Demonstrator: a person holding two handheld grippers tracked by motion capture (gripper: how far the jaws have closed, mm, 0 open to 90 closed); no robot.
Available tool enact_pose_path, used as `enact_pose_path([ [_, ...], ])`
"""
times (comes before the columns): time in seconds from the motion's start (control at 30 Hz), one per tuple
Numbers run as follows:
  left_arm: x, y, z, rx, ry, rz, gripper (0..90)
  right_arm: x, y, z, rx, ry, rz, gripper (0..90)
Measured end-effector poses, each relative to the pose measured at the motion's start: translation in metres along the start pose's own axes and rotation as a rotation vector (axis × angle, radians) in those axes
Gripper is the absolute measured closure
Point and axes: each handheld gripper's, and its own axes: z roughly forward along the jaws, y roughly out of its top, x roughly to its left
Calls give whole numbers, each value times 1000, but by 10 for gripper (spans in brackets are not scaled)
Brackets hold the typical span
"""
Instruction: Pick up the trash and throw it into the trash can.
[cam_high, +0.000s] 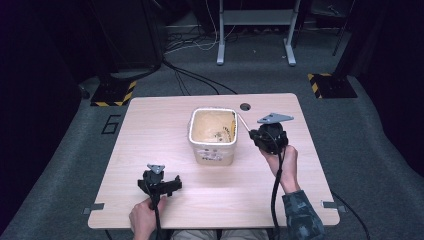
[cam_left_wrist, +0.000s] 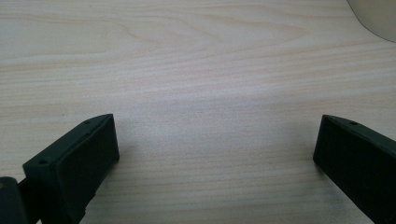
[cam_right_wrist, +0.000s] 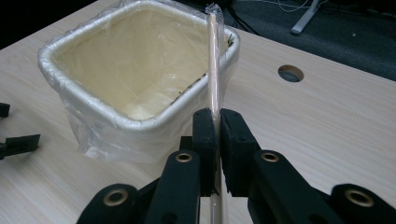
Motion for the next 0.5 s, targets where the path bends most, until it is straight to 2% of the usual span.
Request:
enact_pose_path([
  [0.5, 0, 0, 0, 0, 0, 1, 0, 17, 28, 14, 33, 31, -57, 850],
])
